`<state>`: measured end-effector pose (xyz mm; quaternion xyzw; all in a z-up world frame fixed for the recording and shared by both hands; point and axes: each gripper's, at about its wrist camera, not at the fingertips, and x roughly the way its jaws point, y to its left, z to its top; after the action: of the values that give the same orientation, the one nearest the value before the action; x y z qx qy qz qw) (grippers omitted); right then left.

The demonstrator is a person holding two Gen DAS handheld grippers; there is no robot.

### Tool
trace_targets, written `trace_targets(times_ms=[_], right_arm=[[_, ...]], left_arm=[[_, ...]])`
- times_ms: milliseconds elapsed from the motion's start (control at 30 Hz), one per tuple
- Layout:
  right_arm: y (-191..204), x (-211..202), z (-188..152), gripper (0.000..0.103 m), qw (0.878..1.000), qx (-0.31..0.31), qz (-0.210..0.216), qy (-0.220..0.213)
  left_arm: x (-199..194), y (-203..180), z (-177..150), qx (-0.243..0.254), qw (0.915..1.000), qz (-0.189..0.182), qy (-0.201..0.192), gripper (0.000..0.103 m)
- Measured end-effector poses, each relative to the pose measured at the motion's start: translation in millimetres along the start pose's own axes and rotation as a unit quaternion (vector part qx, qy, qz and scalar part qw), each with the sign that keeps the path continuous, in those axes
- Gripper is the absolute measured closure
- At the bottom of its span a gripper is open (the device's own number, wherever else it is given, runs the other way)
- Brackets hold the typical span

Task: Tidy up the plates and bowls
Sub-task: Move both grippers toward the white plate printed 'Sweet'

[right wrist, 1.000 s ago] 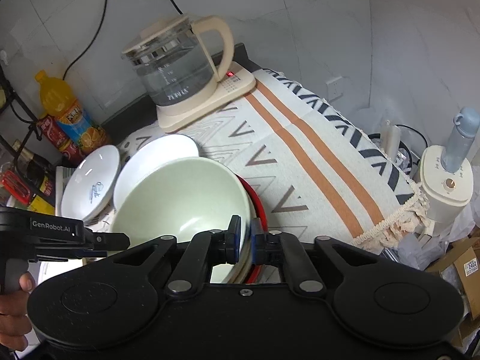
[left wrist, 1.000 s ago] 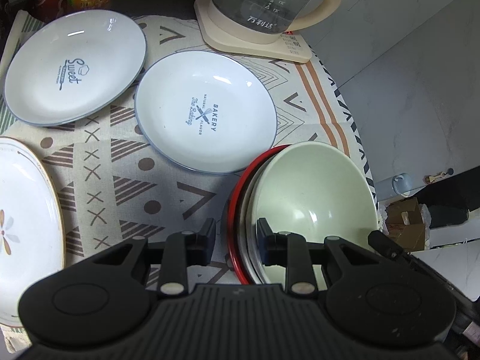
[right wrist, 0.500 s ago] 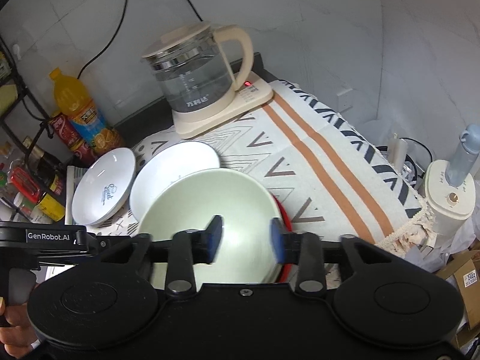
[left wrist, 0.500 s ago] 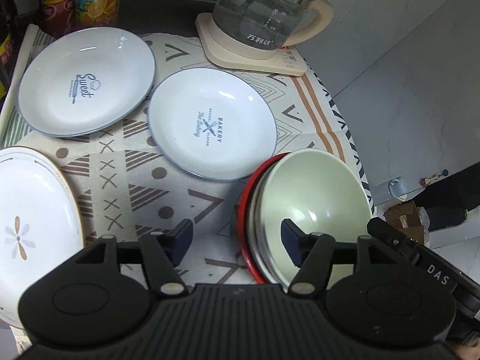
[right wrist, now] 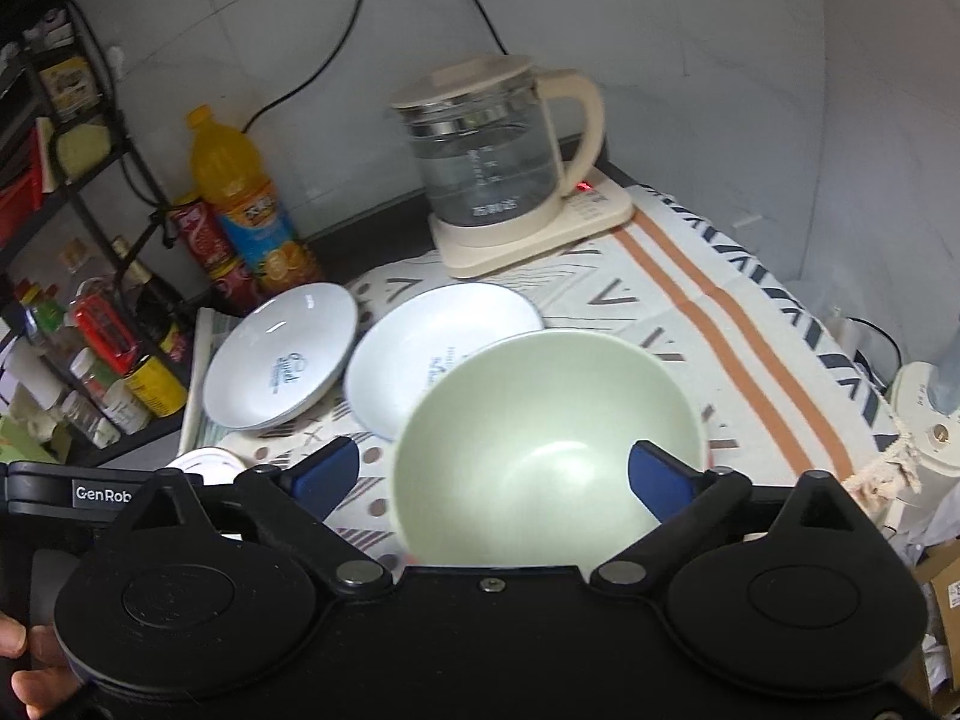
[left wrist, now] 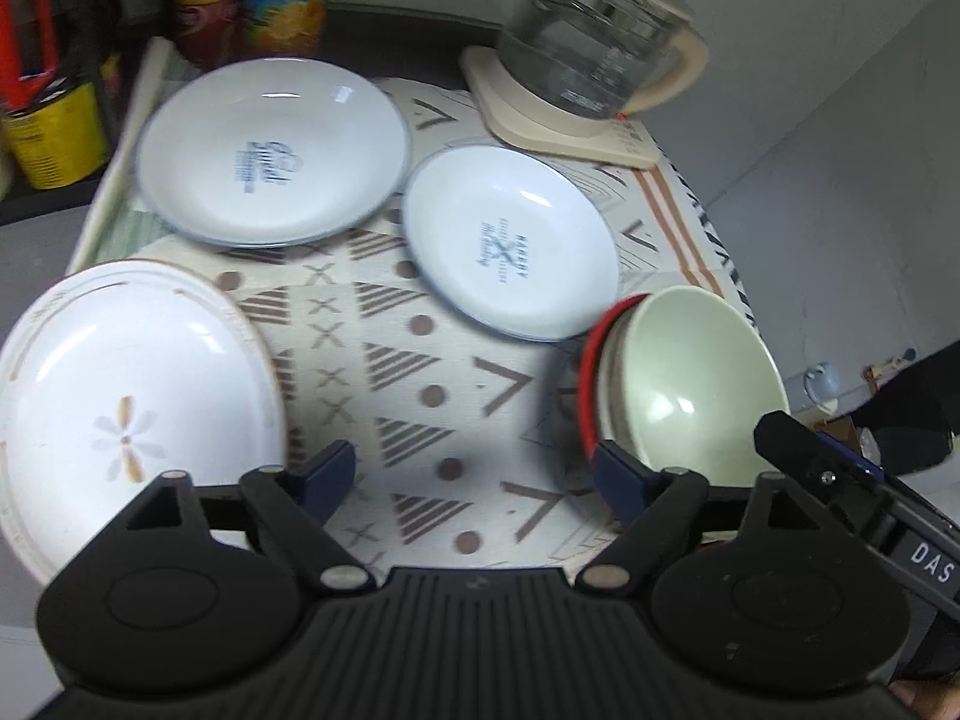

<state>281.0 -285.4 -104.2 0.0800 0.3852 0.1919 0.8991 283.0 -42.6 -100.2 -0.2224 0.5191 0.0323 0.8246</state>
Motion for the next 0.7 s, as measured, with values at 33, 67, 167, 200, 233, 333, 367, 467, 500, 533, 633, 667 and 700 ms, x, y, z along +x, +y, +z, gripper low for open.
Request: trace_targets(times_ms=[33, 67, 167, 200, 233, 333, 367, 467, 500, 533, 633, 667, 700], right_arm=[[3.7, -0.7, -1.5, 0.004, 1.000, -0.001, 0.001, -0.002], [7.4, -1.0, -2.8, 0.003, 1.000, -0.003, 0.002, -0.002], [19.7, -1.1, -7.8, 0.002, 1.000, -0.013, 0.012, -0.003], [23.4, -1.2, -9.6, 0.002, 1.000, -0.017, 0.018, -0.001], [27.1, -1.3, -10.6, 0.002, 1.000, -0.018, 0.024, 0.001], [34.8, -0.2, -12.7, 0.002, 0.999, -0.018, 0.036, 0.005], [37.9, 1.1, -13.3, 0.002, 0.999, -0.022, 0.036, 0.008], [46.6, 3.8, -15.6, 0.002, 0.999, -0.037, 0.039, 0.010], [48.4, 3.7, -16.3, 0.002, 0.998, -0.038, 0.041, 0.009], [51.3, 4.0, -16.8, 0.002, 0.998, -0.038, 0.043, 0.007], [60.2, 4.6, -18.7, 0.002, 0.998, -0.049, 0.047, 0.007], [63.7, 6.2, -19.5, 0.001, 0.997, -0.053, 0.049, 0.012], [65.7, 7.5, -20.1, 0.000, 0.997, -0.054, 0.051, 0.016]], left_arm=[[-3.6, 5.4, -1.8, -0.004, 1.0000, 0.002, -0.004, 0.016], [-6.8, 10.3, -3.7, -0.007, 1.0000, 0.004, -0.006, 0.016], [-15.6, 24.0, -9.0, -0.013, 0.9998, 0.010, -0.011, 0.011], [-18.2, 27.9, -10.9, -0.014, 0.9998, 0.011, -0.011, 0.009], [-21.2, 31.9, -13.0, -0.015, 0.9997, 0.011, -0.014, 0.008], [-30.3, 43.8, -19.8, -0.022, 0.9994, 0.017, -0.021, 0.005], [-33.4, 47.9, -22.1, -0.026, 0.9992, 0.020, -0.023, 0.003], [-42.1, 60.1, -28.4, -0.038, 0.9985, 0.025, -0.030, 0.001], [-44.8, 64.4, -30.3, -0.041, 0.9983, 0.026, -0.032, 0.001], [-47.4, 68.4, -32.3, -0.045, 0.9980, 0.027, -0.034, 0.001], [-54.6, 79.6, -36.7, -0.055, 0.9969, 0.038, -0.040, 0.001], [-56.8, 82.6, -37.9, -0.058, 0.9966, 0.042, -0.041, 0.001], [-59.1, 85.7, -38.9, -0.060, 0.9962, 0.046, -0.044, 0.001]])
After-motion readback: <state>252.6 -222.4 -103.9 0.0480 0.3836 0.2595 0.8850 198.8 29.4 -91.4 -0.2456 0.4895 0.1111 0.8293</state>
